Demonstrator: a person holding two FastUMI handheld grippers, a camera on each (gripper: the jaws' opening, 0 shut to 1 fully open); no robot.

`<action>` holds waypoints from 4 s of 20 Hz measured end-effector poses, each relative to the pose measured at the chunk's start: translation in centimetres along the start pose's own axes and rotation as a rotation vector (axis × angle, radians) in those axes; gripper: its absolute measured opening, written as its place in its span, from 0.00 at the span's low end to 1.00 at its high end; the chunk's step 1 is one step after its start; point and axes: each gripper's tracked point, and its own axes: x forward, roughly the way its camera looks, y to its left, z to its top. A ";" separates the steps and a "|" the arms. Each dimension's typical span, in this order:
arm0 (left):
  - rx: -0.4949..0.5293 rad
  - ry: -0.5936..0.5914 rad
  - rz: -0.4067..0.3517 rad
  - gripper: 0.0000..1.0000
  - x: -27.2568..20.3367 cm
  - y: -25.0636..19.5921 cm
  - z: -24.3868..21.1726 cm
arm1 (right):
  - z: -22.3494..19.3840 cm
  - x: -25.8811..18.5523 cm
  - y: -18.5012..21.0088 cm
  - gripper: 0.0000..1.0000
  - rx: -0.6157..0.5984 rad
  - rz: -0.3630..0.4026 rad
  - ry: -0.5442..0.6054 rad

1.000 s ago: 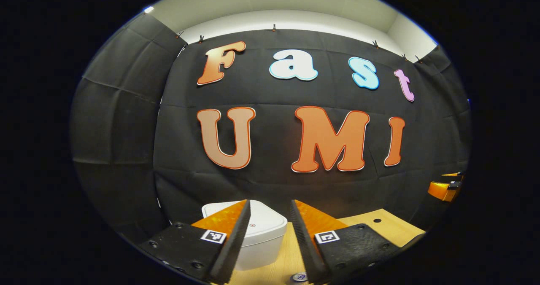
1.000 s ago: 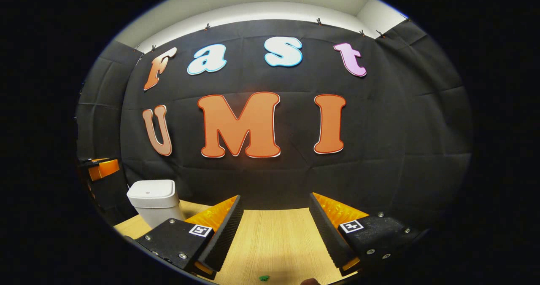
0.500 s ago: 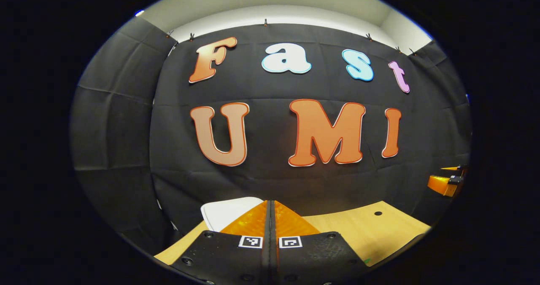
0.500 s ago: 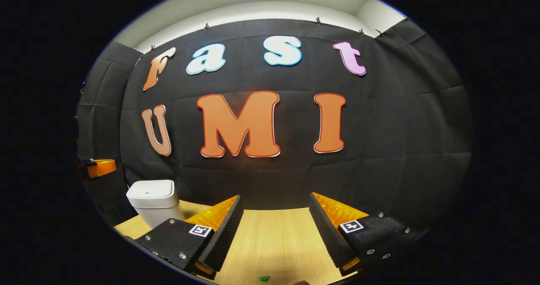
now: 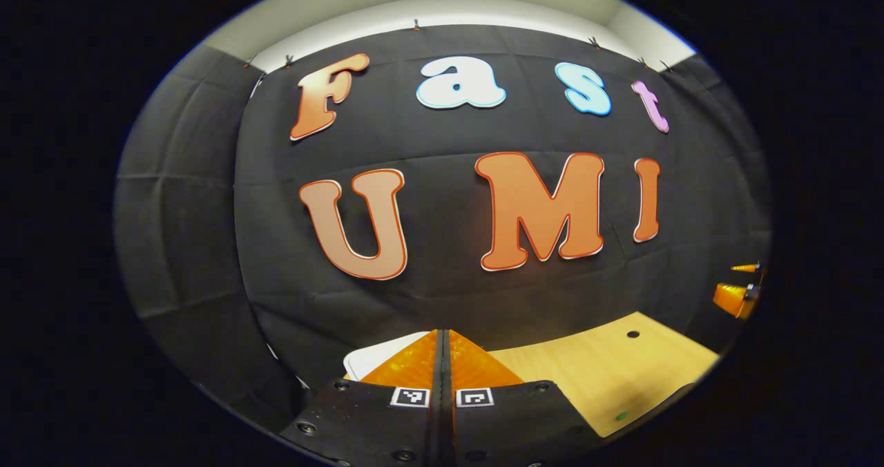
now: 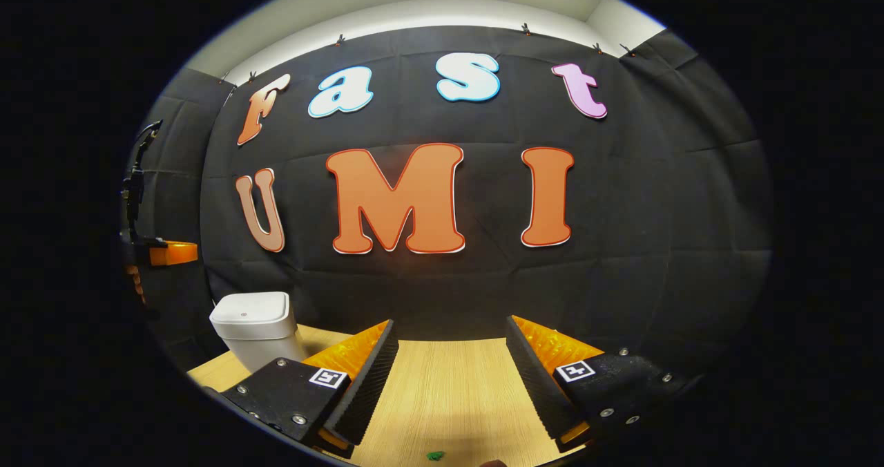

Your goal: Press the lid of the desktop garbage bin to open it, pick up the crumpled paper on the desktop and throw it into the bin, then pick up the pop can on the desktop and drop it into the bin, and finally close the garbage bin lid.

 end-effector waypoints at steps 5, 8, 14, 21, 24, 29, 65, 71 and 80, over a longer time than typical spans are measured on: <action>-0.035 0.049 -0.051 0.00 2.9 -0.9 0.0 | 0.4 0.3 0.5 0.94 -0.025 0.016 0.003; -0.123 0.069 -0.056 0.00 4.5 0.1 0.5 | 0.5 0.2 0.4 0.94 -0.040 0.016 0.015; -0.107 0.177 -0.036 0.00 7.0 2.7 -1.8 | 0.5 0.2 -0.2 0.94 -0.036 0.013 0.025; -0.244 0.417 -0.067 0.00 9.3 2.3 -11.7 | 0.4 -0.4 -1.1 1.00 -0.057 0.005 0.023; -0.223 0.454 -0.052 0.00 9.8 2.8 -13.7 | 0.3 -0.6 -1.4 1.00 -0.048 -0.002 0.026; -0.227 0.526 -0.055 0.00 9.7 2.7 -16.7 | -0.3 -0.8 -1.3 0.94 -0.049 0.005 0.035; -0.234 -0.053 0.031 0.00 2.2 1.5 -0.1 | -0.2 -0.1 -0.4 0.94 -0.027 -0.014 0.031; -0.194 -0.121 0.026 0.00 -0.2 0.9 0.9 | -0.8 -0.3 -0.3 0.94 -0.020 -0.020 0.044; -0.233 -0.081 -0.071 0.83 -0.8 -2.4 -1.9 | -1.6 -0.6 0.9 0.94 0.012 0.009 0.058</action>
